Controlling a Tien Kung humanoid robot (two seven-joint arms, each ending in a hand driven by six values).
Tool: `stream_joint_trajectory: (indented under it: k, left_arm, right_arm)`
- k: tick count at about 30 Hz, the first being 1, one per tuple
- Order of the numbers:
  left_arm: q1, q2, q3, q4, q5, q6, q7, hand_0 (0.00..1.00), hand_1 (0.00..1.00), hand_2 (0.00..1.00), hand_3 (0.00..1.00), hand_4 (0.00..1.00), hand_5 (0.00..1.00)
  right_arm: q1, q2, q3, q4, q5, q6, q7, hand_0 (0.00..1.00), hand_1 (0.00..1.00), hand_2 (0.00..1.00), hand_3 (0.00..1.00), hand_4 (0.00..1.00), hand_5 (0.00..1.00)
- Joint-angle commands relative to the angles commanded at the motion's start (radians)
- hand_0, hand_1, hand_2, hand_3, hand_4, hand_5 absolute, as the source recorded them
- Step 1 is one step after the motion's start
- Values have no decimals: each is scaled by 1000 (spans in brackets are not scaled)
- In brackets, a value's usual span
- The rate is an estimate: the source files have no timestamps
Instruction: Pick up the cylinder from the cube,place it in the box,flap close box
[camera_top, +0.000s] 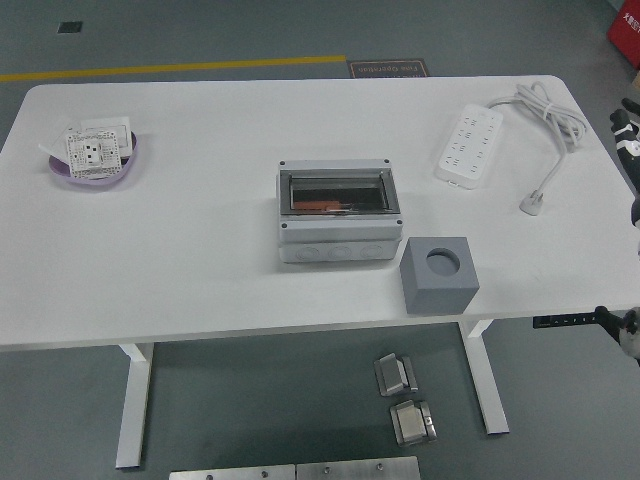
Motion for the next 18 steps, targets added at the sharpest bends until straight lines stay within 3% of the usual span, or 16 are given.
stream_joint_trajectory:
  k: [18]
  left_arm:
    - [-24, 2, -26, -12, 58, 8, 19, 633, 644, 602, 629, 667, 318]
  right_arm:
    - [-13, 15, -43, -5, 56, -7, 54, 715, 675, 724, 747, 744, 390]
